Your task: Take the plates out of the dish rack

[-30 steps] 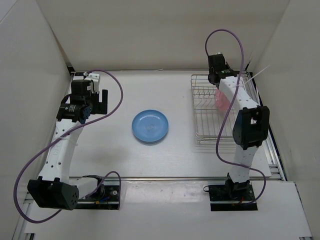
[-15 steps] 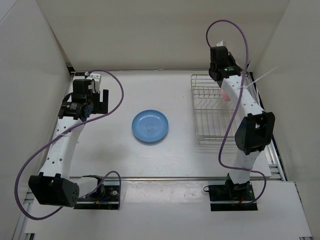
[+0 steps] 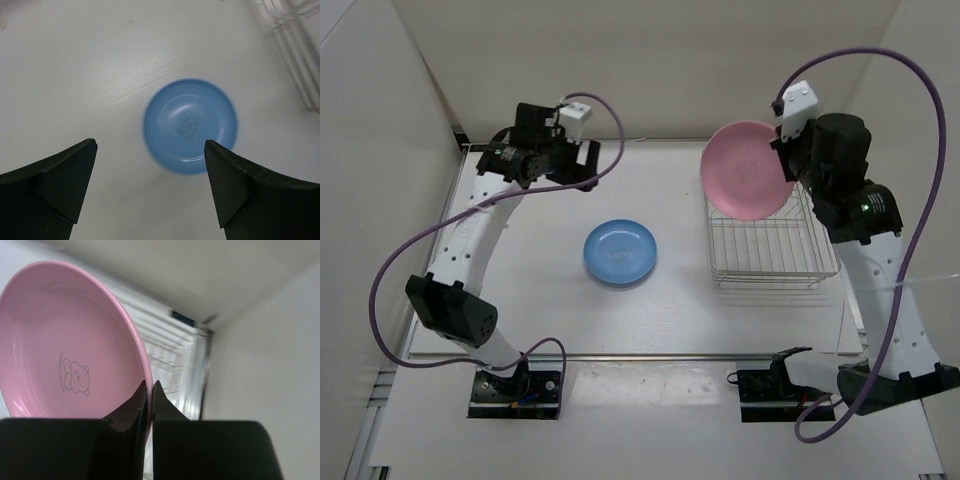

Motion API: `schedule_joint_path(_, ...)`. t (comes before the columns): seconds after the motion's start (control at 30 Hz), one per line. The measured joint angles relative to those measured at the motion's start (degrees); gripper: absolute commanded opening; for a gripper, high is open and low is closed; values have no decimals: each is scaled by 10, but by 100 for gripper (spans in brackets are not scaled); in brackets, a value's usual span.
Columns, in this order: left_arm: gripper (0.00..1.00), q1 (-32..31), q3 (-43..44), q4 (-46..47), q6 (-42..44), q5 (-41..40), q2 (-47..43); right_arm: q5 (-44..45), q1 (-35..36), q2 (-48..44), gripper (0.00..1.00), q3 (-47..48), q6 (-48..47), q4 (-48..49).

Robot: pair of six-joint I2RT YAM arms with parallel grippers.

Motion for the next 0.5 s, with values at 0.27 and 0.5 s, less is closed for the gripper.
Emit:
schedule_joint_path(0.27, 98, -169, 143, -35, 13, 66, 94, -245, 9, -4, 0, -66, -3, -94)
schedule_joint_path(0.5, 95, -250, 181, -44, 14, 72, 130, -308, 9, -7, 0, -66, -5, -116)
